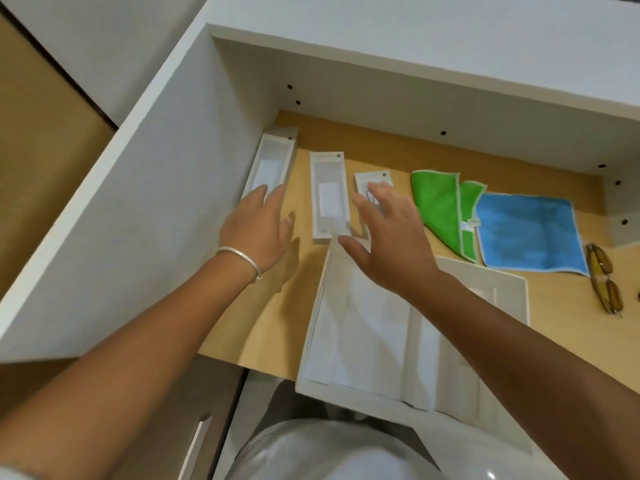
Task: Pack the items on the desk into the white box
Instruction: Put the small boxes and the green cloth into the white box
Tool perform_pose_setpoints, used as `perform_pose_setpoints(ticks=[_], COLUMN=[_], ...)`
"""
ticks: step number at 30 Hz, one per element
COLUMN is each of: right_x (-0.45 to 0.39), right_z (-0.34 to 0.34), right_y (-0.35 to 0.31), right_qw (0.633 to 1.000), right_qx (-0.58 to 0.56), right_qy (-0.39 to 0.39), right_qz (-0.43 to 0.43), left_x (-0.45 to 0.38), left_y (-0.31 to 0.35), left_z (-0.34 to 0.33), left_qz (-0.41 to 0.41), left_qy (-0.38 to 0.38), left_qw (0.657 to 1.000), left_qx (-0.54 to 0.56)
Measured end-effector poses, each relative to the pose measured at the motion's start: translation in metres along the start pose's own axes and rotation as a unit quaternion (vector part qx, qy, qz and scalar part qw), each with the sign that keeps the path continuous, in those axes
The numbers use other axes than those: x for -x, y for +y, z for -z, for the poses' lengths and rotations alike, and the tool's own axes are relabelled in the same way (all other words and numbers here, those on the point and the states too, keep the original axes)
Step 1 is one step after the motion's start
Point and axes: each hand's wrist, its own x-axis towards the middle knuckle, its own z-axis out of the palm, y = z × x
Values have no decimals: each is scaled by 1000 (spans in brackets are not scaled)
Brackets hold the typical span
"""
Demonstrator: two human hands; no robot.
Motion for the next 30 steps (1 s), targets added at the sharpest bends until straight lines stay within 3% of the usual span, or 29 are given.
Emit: perform_pose_setpoints(ticks=[5, 9, 13, 18, 25, 30], right_x=[-75, -122, -144, -151, -149, -139], right_z=[-27, -59, -86, -103, -97, -66], right_y=[-21, -16, -8, -12, -18, -10], right_qw=[998, 980, 961, 949, 953, 968], right_qx=[-11, -28, -21, 2, 17, -12], right_qy=[-42, -149, -223, -257, -226, -177], right_qz=[-41, -125, -159, -185, -199, -176], left_x=[-53, -81, -96, -106, -102, -85], left_y=[-14, -31, -43, -43, -39, -29], left_z=[-23, -38, -44, -53, -62, -43], left_qz=[76, 105, 123, 111, 115, 79], left_qy=[-19, -56, -95, -101, -110, -39], left_qw=[997, 993, 988, 989, 987, 996], left_qx=[-11, 2, 8, -1, -1, -7])
